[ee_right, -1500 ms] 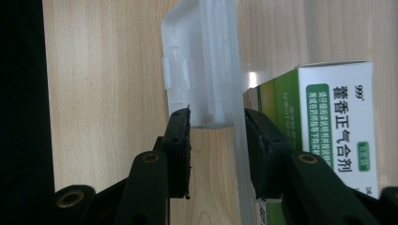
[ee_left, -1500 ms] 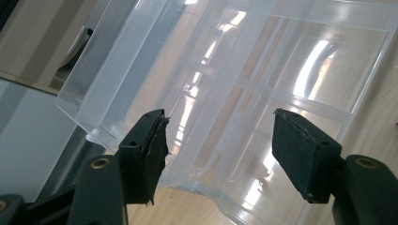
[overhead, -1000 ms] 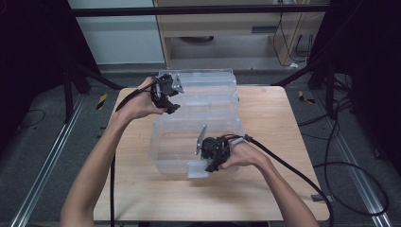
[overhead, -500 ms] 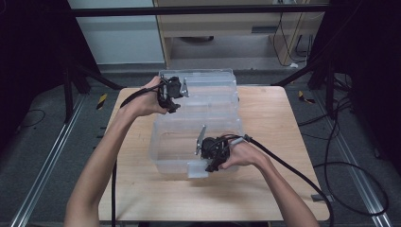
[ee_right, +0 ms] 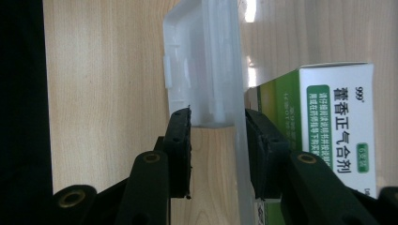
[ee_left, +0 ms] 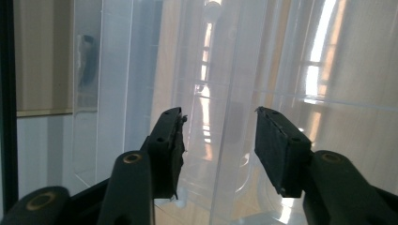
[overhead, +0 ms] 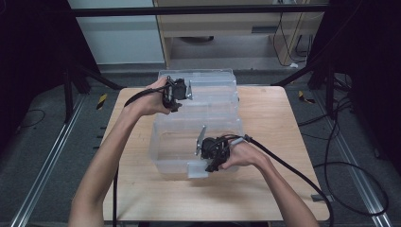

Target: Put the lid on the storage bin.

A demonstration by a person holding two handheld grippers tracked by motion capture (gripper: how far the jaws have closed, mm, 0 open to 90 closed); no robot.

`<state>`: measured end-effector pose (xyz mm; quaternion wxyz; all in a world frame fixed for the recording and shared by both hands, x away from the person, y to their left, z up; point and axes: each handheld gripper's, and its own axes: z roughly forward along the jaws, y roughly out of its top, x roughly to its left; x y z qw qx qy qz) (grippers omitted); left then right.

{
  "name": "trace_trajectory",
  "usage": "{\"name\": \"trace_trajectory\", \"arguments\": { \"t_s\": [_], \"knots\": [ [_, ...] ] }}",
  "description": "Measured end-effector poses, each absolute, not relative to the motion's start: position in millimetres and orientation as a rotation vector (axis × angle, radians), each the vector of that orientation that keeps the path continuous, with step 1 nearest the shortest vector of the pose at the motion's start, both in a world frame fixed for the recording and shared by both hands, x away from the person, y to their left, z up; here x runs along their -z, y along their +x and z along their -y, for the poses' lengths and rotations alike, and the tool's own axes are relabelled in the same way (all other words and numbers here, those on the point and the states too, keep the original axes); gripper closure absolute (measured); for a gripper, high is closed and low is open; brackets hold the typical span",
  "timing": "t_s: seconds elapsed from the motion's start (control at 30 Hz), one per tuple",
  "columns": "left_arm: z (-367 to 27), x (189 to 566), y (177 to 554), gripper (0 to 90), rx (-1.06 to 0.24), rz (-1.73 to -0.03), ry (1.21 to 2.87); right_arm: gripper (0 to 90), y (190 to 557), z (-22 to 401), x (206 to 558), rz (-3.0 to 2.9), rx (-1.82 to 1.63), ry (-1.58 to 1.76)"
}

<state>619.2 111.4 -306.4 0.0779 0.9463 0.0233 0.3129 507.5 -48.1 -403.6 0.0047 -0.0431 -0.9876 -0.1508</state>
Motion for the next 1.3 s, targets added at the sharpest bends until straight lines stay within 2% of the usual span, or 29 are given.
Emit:
{"name": "trace_trajectory", "arguments": {
  "t_s": [0.43,0.87,1.3],
  "knots": [
    [-107.2,311.0,621.0,61.6,-0.938,-0.02,2.858,64.7,507.3,47.9,403.9,3.105,0.477,-0.114],
    [-106.1,314.5,621.8,74.6,-0.927,0.007,2.899,64.8,506.6,47.9,403.9,3.11,0.475,-0.117],
    [-102.8,314.1,618.3,77.4,-0.935,0.04,2.906,65.6,506.5,48.9,403.8,3.112,0.492,-0.115]
  ]
}}
